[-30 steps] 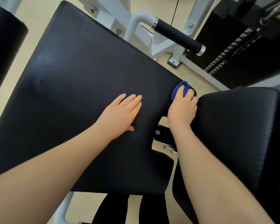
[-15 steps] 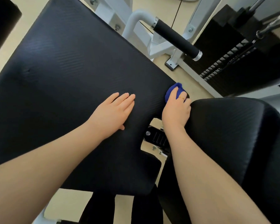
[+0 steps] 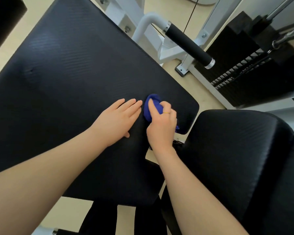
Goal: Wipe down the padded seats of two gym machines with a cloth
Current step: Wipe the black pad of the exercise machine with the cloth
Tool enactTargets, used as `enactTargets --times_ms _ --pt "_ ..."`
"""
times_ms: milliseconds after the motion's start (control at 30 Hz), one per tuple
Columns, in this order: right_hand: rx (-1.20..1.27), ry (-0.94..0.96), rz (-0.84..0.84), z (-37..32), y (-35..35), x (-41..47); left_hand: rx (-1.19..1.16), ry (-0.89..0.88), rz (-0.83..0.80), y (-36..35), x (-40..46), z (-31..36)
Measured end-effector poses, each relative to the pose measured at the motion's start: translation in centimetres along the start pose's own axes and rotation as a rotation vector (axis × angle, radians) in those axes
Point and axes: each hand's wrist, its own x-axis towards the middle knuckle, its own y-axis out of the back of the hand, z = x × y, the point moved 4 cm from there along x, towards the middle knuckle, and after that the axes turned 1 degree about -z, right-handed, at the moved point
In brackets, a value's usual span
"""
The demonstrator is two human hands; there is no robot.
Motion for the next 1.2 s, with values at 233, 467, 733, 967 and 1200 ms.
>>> enactTargets --times_ms 233,467,733,967,1200 --pt "-0.101 -0.138 0.041 2.2 1.5 7.0 0.026 -0.025 0.038 -0.5 0.2 -0.1" --pt "-0.1 0.151 -0.044 -1.3 0.8 2.4 -0.039 -0.042 0.138 -0.7 -0.5 -0.6" --pt "-0.101 -0.202 0.012 3.0 2.4 9.6 -0.05 0.199 0.316 -0.5 -1.0 -2.0" --pt "-0.126 0.264 -0.078 -1.1 0.8 3.5 -0.045 0.28 0.219 0.0 -0.8 -2.1" --pt "-0.111 -0.04 -0.04 -0.3 2.1 9.7 -0.06 0.277 0.219 -0.2 -0.7 -2.5"
